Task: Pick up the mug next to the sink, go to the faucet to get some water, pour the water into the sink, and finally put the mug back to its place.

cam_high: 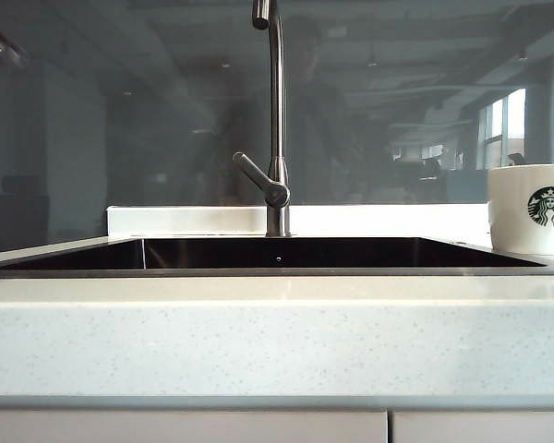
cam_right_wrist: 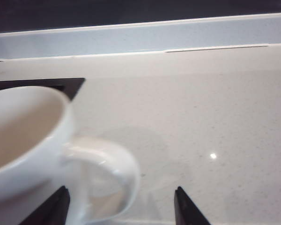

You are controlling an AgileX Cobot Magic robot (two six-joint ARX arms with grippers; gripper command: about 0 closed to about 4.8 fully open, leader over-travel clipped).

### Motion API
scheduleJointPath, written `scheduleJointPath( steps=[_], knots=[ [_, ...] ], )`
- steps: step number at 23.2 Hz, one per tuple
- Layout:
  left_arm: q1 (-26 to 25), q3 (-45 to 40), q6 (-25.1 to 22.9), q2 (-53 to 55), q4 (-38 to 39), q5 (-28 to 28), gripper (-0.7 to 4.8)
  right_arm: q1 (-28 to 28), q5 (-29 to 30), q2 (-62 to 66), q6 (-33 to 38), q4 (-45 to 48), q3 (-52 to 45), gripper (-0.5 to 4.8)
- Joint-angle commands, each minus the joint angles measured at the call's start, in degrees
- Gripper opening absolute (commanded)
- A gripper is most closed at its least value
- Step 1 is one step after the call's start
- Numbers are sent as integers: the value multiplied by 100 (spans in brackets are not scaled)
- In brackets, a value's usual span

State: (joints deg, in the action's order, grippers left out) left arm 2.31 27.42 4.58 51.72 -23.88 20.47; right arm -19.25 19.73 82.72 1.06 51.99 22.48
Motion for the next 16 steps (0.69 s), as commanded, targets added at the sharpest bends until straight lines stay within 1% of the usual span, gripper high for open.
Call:
scheduleJointPath(
  steps=[1,2,3,4,5,6,7,9,10,11,12,13,14,15,16],
  knots=[
    [-11,411,-22,1722,-1799,195,-5,0,-31,382,-11,107,334,310],
    [-11,476,-2,2037,-2087,299,-5,0,-35,442,-13,105,391,310],
    [-11,669,46,2712,-2621,555,-5,0,-33,562,-22,101,485,310],
    [-13,813,61,3073,-2826,684,-5,0,-28,638,-22,98,544,310],
    [-13,938,68,3335,-2938,828,-5,0,-33,704,-22,101,603,309],
    [-13,1287,157,3849,-2983,1274,-5,11,-26,835,-22,96,708,306],
    [-15,1486,205,4105,-2983,1537,-5,42,-31,866,-24,103,728,306],
    [-15,1897,208,4601,-2979,1818,-5,87,-66,1071,-28,125,863,300],
    [-15,2044,212,4760,-2977,1832,-5,122,-68,1150,-28,142,918,287],
    [-22,2238,291,4948,-2975,1888,-5,157,-48,1276,-26,216,970,239],
    [-52,2330,339,5027,-2975,1906,-5,219,-61,1335,-26,262,984,203],
    [-66,2426,361,5106,-2977,1945,-5,273,-68,1414,-28,271,1023,132],
    [-66,2448,361,5108,-2973,1943,-5,280,-68,1462,-28,271,1049,82],
    [-96,2455,302,5106,-2981,1945,-5,319,-70,1464,-28,267,1051,6],
    [-116,2455,289,5106,-2981,1937,-5,332,-79,1464,-28,271,1060,-8]
  ],
)
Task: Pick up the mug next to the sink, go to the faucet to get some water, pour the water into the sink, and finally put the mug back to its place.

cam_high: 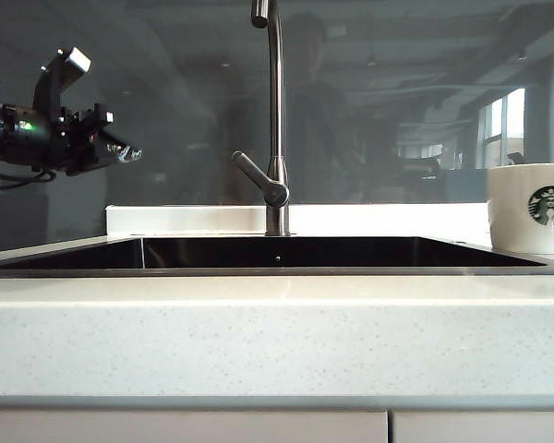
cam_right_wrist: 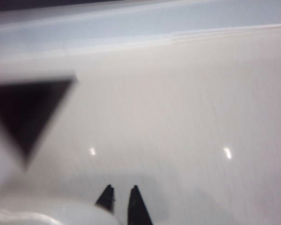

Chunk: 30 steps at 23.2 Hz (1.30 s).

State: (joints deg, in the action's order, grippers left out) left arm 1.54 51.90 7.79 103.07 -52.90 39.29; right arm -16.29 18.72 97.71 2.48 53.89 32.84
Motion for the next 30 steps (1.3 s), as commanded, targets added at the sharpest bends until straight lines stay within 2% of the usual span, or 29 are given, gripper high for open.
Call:
scheduleJointPath(
  steps=[1,6,8,11,13,17,19,21,24,30],
  knots=[
    [-116,7,-31,-26,-63,50,-5,57,-20,-33,-170,83,68,-8],
    [-323,7,-50,-4,94,26,-5,157,-105,-35,83,57,479,-9],
    [-367,7,-61,-4,94,-170,-5,365,-105,-35,361,-321,883,-9],
    [-356,7,-358,13,94,-219,-5,1110,-444,-2,393,-1650,2017,-9],
    [-354,42,-614,79,101,-358,-5,1613,-516,136,398,-2223,2817,-9],
    [-358,214,-717,339,9,-605,-5,2162,-750,503,855,-2684,3797,-9],
    [-356,509,-710,654,11,-380,-5,2559,-879,859,1047,-2962,4507,-9],
    [-350,933,-660,1043,15,83,-5,2946,-907,1222,1106,-3169,5178,-9],
    [-352,1720,-343,1672,20,529,-5,3436,-1025,1764,1268,-3783,6284,-9],
    [-352,3488,319,2822,173,1744,-5,3766,-1158,2214,1298,-4520,7600,-9]
  ],
)
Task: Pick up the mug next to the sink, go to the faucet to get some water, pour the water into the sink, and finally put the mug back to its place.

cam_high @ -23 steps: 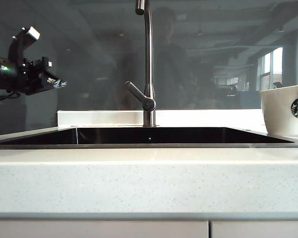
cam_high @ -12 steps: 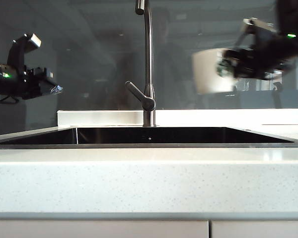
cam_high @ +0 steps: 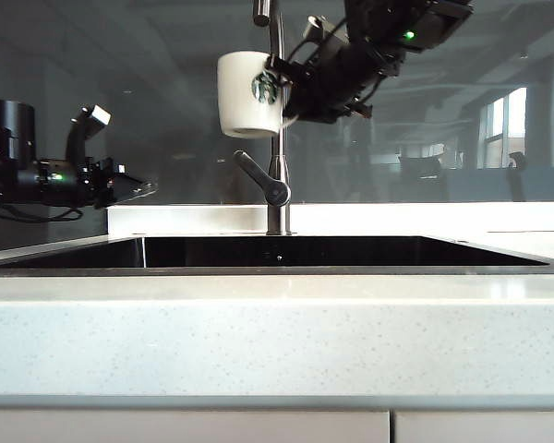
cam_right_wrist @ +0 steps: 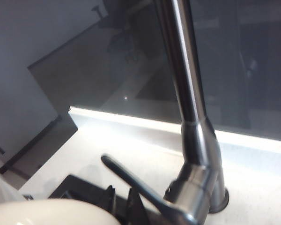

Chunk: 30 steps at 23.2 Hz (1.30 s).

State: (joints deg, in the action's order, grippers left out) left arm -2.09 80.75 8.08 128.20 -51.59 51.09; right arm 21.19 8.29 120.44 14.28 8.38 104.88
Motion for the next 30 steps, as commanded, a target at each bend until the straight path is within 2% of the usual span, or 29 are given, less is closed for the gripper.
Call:
scheduleJointPath(
  steps=[1,6,10,13,18,20,22,23,25,29,30],
  knots=[
    [13,822,293,424,170,577,-5,17,-116,-61,118,-9,466,-9],
    [22,1729,291,925,540,599,-5,9,-210,-68,111,-295,822,-9],
    [92,2100,262,1147,621,621,-5,9,-203,-70,111,-581,1051,-9],
    [188,2118,-92,1196,608,302,-5,11,-179,-70,114,-741,1257,-9],
    [461,2129,-518,1274,737,190,-5,11,-61,-72,116,-1172,1661,-9],
    [525,2380,-385,1473,763,142,-5,11,-46,-72,116,-1215,1766,-9],
    [579,2846,70,1762,782,170,-3,13,11,-72,114,-1305,1840,-9],
    [608,3005,214,1851,785,170,10,13,81,-72,114,-1314,1856,-9],
    [643,3176,299,1947,778,155,71,13,87,-72,116,-1333,1867,-9],
    [693,3311,382,1996,789,219,303,13,105,-74,116,-1355,1867,-9],
    [717,3316,485,1996,776,286,341,13,105,-72,116,-1364,1867,-9]
  ],
)
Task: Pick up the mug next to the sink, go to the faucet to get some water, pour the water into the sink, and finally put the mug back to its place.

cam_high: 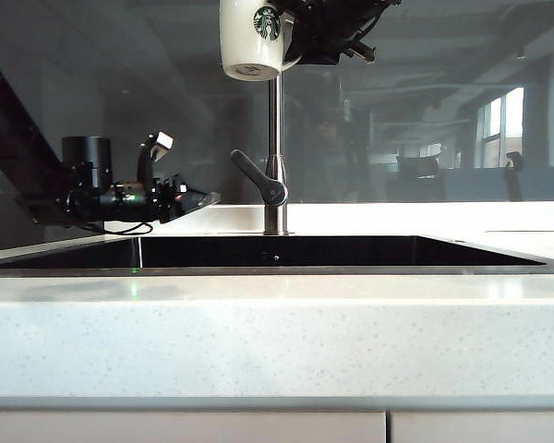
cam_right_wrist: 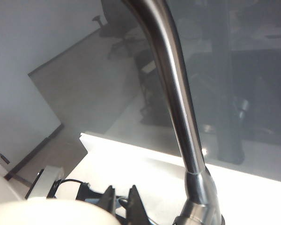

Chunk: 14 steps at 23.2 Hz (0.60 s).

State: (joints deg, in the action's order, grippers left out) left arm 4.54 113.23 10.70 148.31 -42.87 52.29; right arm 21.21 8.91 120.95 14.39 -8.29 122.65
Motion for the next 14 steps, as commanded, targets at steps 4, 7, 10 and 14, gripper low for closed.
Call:
scheduleJointPath(
  steps=[4,7,10,14],
  knots=[
    [122,68,846,-20,-431,503,386,11,42,-122,103,278,90,-9],
    [219,68,986,-20,-621,435,386,11,42,-122,103,280,90,-9],
    [411,68,1362,-20,-1121,149,385,11,42,-125,103,282,90,-9],
    [525,72,1530,-20,-1362,131,381,9,42,-122,101,280,90,-9]
  ],
)
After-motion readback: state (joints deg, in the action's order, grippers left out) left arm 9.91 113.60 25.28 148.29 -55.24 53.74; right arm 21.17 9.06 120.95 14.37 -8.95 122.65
